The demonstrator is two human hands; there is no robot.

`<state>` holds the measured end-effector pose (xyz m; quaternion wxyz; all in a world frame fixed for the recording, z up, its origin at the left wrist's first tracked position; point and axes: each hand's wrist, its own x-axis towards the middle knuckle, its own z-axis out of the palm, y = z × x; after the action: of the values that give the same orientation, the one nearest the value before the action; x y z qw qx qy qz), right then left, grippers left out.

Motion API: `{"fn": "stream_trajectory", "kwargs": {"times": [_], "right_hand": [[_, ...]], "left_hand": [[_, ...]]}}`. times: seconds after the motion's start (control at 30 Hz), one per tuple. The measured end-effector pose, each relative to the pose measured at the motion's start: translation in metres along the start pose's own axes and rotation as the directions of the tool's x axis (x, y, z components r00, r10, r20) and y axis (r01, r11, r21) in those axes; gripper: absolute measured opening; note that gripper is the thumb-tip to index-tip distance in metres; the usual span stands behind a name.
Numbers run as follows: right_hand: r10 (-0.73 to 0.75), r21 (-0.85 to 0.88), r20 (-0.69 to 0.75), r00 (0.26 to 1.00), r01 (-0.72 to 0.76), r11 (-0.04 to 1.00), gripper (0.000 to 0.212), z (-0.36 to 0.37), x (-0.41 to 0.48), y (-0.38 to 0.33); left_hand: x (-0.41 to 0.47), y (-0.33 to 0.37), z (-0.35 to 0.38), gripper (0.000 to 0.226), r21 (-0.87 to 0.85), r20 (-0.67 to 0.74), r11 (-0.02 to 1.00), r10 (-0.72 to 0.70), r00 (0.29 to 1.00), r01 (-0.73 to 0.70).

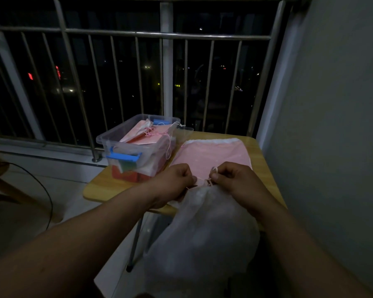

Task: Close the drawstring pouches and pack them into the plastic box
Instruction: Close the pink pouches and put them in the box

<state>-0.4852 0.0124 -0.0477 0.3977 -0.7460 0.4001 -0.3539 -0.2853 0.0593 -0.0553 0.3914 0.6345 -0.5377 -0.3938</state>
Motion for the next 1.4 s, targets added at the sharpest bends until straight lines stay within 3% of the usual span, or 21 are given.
{"fn": "stream_trajectory", "kwargs": {"times": [0.1, 0.2, 0.33, 0.57, 0.67, 0.73, 0.8, 0.87, 0.97, 1.1, 1.2, 1.27, 1.33, 1.4], "right_hand": [[0.012, 0.003, 0.015, 1.0, -0.013, 1.0, 0.014, -0.004, -0.001, -0.001], [0.01, 0.026, -0.004, 1.0, -0.01, 1.0, 0.014, -0.01, -0.001, -0.002], [0.004, 0.04, 0.001, 1.0, -0.004, 0.999, 0.015, -0.018, -0.002, -0.001], [0.019, 0.121, 0.004, 1.0, -0.02, 0.993, 0.028, -0.019, 0.001, 0.005], [0.025, 0.103, -0.088, 0.996, -0.016, 0.995, 0.019, -0.017, 0.005, 0.008], [0.038, 0.134, -0.152, 0.988, -0.018, 0.991, 0.02, -0.021, 0.008, 0.01], [0.09, 0.188, -0.193, 0.977, -0.053, 0.981, 0.022, -0.03, 0.011, 0.008], [0.123, 0.227, -0.202, 0.972, -0.076, 0.971, 0.022, -0.036, 0.016, 0.012], [0.118, 0.245, -0.203, 0.972, -0.066, 0.967, 0.022, -0.034, 0.02, 0.011], [0.108, 0.331, -0.154, 0.982, -0.052, 0.942, 0.028, -0.046, 0.025, 0.006], [0.194, 0.475, 0.123, 0.973, -0.229, 0.85, 0.062, -0.066, 0.021, 0.007], [0.195, 0.478, 0.227, 0.954, -0.284, 0.831, 0.052, -0.071, 0.012, 0.006], [0.198, 0.381, 0.2, 0.96, -0.262, 0.886, 0.044, -0.072, 0.014, 0.008], [0.206, 0.26, 0.079, 0.975, -0.22, 0.94, 0.035, -0.072, 0.028, 0.015]], "left_hand": [[0.004, -0.006, -0.002, 0.021, 0.04, -0.091, 0.999, 0.001, 0.996, 0.003], [0.004, -0.014, -0.005, 0.024, 0.215, -0.115, 0.976, 0.073, 0.991, -0.047], [0.001, -0.019, -0.001, 0.024, 0.447, -0.076, 0.879, 0.221, 0.972, -0.165], [-0.004, -0.037, -0.008, 0.023, 0.67, -0.031, 0.694, 0.379, 0.925, -0.262], [-0.003, -0.035, -0.005, 0.019, 0.549, -0.122, 0.808, 0.33, 0.936, -0.213], [-0.009, -0.031, -0.006, 0.026, 0.344, -0.215, 0.923, 0.257, 0.942, -0.174], [-0.022, -0.032, -0.01, 0.04, 0.131, -0.23, 0.975, 0.206, 0.951, -0.179], [-0.036, -0.034, -0.014, 0.053, 0.096, -0.11, 0.975, 0.212, 0.971, -0.202], [-0.042, -0.034, -0.013, 0.028, 0.273, 0.047, 0.936, 0.217, 0.975, -0.222], [-0.041, -0.011, -0.012, 0.016, 0.161, -0.058, 0.958, 0.249, 0.967, -0.238], [-0.028, 0.01, -0.023, 0.018, -0.07, -0.152, 0.978, 0.186, 0.971, -0.198], [-0.013, 0.021, -0.024, 0.018, -0.194, -0.221, 0.962, 0.146, 0.964, -0.19], [0.004, 0.034, -0.022, 0.017, -0.253, -0.276, 0.945, 0.133, 0.952, -0.206], [0.023, 0.04, -0.025, 0.016, -0.259, -0.261, 0.947, 0.122, 0.957, -0.191]]}}
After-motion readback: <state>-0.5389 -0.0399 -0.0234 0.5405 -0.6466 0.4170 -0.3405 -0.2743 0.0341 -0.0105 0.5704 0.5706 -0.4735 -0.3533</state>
